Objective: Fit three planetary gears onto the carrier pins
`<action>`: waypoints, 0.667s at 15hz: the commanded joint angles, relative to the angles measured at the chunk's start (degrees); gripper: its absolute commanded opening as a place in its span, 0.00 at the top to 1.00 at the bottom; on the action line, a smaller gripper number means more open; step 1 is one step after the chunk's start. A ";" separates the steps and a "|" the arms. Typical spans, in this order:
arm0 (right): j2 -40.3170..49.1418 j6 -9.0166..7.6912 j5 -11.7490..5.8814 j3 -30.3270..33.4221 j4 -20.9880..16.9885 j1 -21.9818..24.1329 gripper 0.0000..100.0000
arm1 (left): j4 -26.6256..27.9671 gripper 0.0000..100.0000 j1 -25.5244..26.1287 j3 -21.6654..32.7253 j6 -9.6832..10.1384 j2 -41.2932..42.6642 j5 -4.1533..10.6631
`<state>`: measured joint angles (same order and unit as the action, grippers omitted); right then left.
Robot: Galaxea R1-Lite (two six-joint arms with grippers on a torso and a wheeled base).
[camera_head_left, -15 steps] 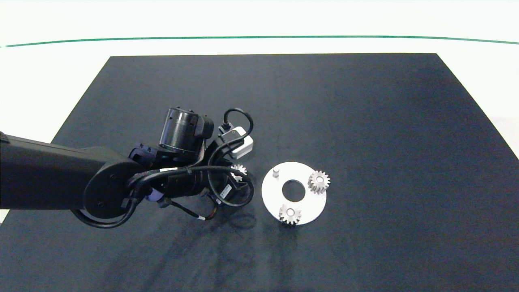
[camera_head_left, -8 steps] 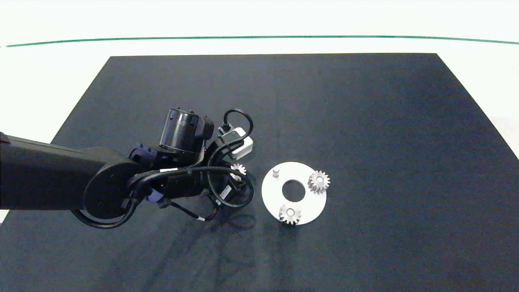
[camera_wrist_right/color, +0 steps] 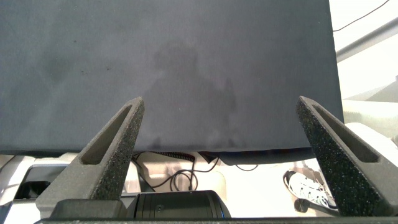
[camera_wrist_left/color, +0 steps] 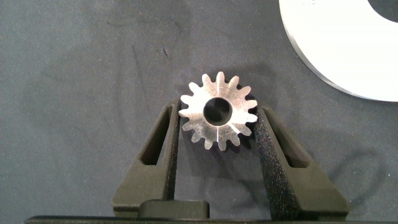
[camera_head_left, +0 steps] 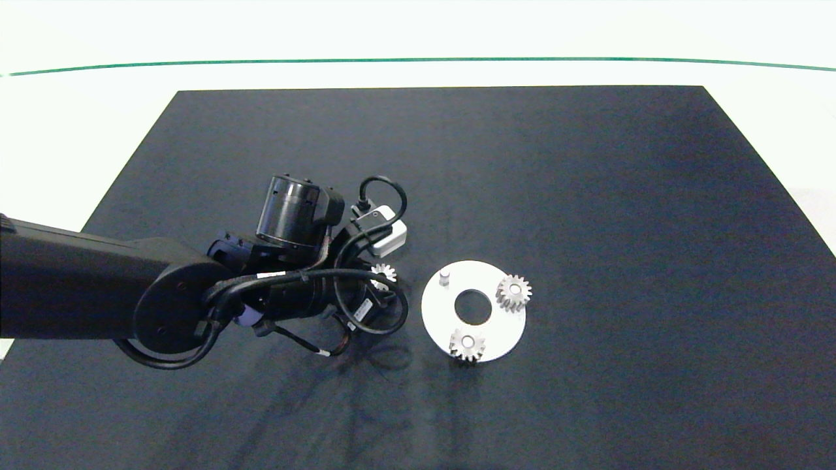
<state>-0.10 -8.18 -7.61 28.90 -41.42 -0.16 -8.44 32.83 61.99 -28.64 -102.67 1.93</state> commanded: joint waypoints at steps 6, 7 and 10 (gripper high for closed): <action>0.01 -0.08 -0.13 -0.08 -0.24 -0.02 0.00 | 0.00 0.89 0.13 0.24 -0.10 0.36 0.01; 0.01 -0.08 -0.04 -0.08 -0.24 -0.02 0.00 | 0.09 0.90 0.13 0.24 -0.10 0.98 0.01; -0.08 -0.17 -0.04 -0.08 -0.24 -0.02 0.00 | 0.17 0.90 1.80 0.41 -0.10 2.21 0.01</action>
<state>-0.10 -8.24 -7.61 28.81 -41.42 -0.16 -8.12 34.06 62.29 -28.57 -101.33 1.90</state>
